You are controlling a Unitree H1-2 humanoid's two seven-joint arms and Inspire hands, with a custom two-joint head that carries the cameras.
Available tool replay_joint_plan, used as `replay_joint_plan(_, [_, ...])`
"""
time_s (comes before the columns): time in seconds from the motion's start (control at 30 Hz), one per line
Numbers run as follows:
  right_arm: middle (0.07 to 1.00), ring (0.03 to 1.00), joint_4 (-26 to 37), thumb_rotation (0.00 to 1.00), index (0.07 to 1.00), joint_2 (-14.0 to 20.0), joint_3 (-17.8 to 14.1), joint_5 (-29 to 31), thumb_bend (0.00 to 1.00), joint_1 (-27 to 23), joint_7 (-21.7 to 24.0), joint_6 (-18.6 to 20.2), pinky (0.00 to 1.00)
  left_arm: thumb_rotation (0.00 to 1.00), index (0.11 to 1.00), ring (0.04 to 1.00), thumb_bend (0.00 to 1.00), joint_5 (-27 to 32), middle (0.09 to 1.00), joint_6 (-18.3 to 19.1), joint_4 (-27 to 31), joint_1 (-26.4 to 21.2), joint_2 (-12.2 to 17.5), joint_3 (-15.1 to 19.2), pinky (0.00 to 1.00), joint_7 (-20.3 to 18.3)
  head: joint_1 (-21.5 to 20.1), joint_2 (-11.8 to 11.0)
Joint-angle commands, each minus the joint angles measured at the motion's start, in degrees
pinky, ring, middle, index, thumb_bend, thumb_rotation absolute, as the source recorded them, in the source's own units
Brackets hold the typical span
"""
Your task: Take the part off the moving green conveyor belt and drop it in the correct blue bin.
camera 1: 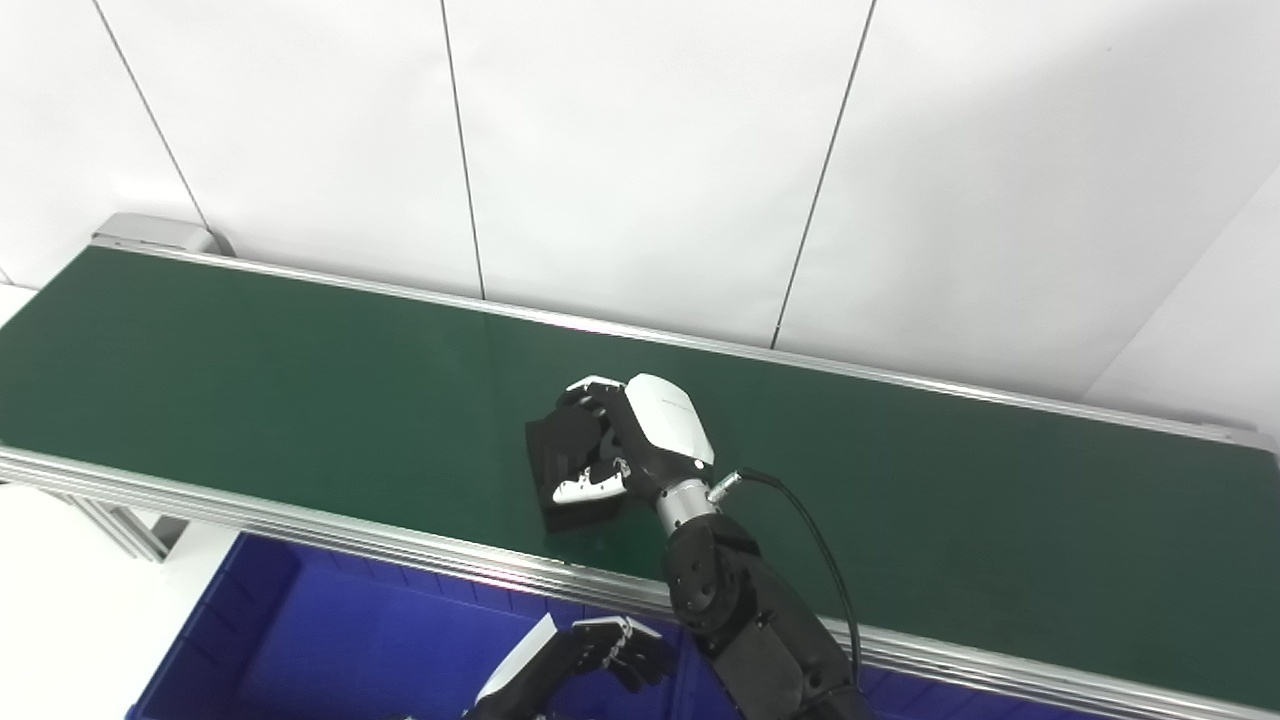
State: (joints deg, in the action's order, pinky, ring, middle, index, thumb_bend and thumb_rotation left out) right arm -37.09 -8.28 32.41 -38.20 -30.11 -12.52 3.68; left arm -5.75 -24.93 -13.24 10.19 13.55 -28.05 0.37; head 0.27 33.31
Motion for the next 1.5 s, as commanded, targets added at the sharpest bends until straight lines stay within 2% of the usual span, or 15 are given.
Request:
replay_joint_plan(0.0, [0.557,0.450,0.51,0.00,0.489,-1.73,-0.65,-0.48,0.50,-0.86,-3.89,-2.83,0.39,0.26,0.644,0.621,0.89,0.30,0.655,-2.00,1.42,-0.67,0.55,0.43,0.57,0.67,-0.01,0.16])
replay_joint_plan(0.1, [0.585,0.470,0.32,0.00,0.483,-1.95,-1.24,-0.46,0.49,-0.45,-6.39,-3.58,0.33,0.28,0.645,0.622,0.90,0.74,0.655,-2.00,1.45,-0.50,0.71,0.90,0.57,0.12,-0.27,0.38])
replay_joint_plan(0.27, [0.574,0.471,1.16,0.00,0.482,-1.51,-1.78,-0.47,0.49,0.47,-8.45,-4.26,0.33,0.27,0.646,0.622,0.91,2.15,0.655,-2.00,1.78,0.03,0.56,1.97,0.58,-1.55,-0.80,0.80])
replay_joint_plan(0.4, [0.553,0.471,5.28,0.00,0.482,-0.62,-2.47,-0.46,0.49,2.64,-9.40,-4.50,0.34,0.27,0.653,0.630,0.91,2.42,0.660,-2.00,2.56,0.69,0.59,2.80,0.60,-2.69,-1.50,1.64])
replay_joint_plan(0.5, [0.567,0.482,9.16,0.00,0.461,0.55,-3.51,-0.29,0.49,4.95,-11.90,-7.05,0.34,0.27,0.659,0.632,0.90,1.94,0.657,-1.99,3.66,1.31,0.63,3.27,0.60,-2.85,-2.66,2.77])
replay_joint_plan(0.6, [0.575,0.482,14.76,0.00,0.460,1.47,-4.72,0.29,0.49,7.69,-11.01,-6.67,0.35,0.28,0.670,0.650,0.89,1.43,0.665,-1.99,4.47,1.79,0.78,3.65,0.62,-2.97,-3.35,3.40])
replay_joint_plan(0.7, [0.583,0.477,24.29,0.00,0.467,3.48,-6.11,1.42,0.49,12.33,-8.06,-5.13,0.34,0.28,0.675,0.659,0.88,1.12,0.668,-1.99,5.78,2.25,1.18,4.01,0.63,-3.16,-4.88,4.84])
replay_joint_plan(0.9, [0.581,0.476,37.88,0.00,0.463,6.16,-8.58,2.44,0.49,21.12,-3.53,-3.13,0.33,0.26,0.675,0.649,0.87,3.01,0.665,-1.99,7.36,2.81,1.10,5.72,0.61,-4.89,-6.78,6.74])
replay_joint_plan(1.03, [0.564,0.484,45.88,0.00,0.458,9.32,-10.41,1.07,0.49,29.00,-2.37,-4.51,0.34,0.25,0.671,0.630,0.87,3.44,0.659,-1.99,8.65,3.18,1.25,7.21,0.59,-6.17,-8.12,8.78])
replay_joint_plan(1.13, [0.544,0.486,49.02,0.00,0.451,10.63,-11.60,1.65,0.49,32.96,-2.27,-6.40,0.37,0.25,0.671,0.629,0.88,3.58,0.660,-1.99,9.67,3.59,1.42,8.27,0.59,-7.10,-9.09,10.04])
replay_joint_plan(1.2, [0.543,0.482,50.65,0.00,0.457,11.43,-12.44,1.80,0.49,35.50,-2.09,-6.66,0.36,0.26,0.676,0.639,0.88,4.06,0.669,-1.95,9.95,3.81,1.36,9.05,0.60,-8.06,-9.58,10.54])
replay_joint_plan(1.23, [0.539,0.484,51.50,0.00,0.456,11.60,-12.74,1.68,0.49,36.66,-1.95,-6.50,0.37,0.26,0.679,0.645,0.88,4.38,0.676,-1.94,10.15,3.93,1.36,9.48,0.61,-8.52,-10.57,11.66])
replay_joint_plan(1.37, [0.549,0.482,53.69,0.00,0.464,12.39,-13.34,1.54,0.49,41.58,-2.03,-7.18,0.35,0.27,0.693,0.668,0.90,3.60,0.697,-1.93,10.74,4.35,1.30,11.12,0.63,-8.85,-12.36,13.56])
replay_joint_plan(1.47, [0.548,0.484,54.14,0.00,0.463,13.01,-13.63,1.92,0.49,45.05,-1.79,-7.46,0.35,0.25,0.703,0.690,0.91,3.65,0.719,-1.82,11.30,4.60,1.35,12.05,0.63,-9.41,-12.99,14.23])
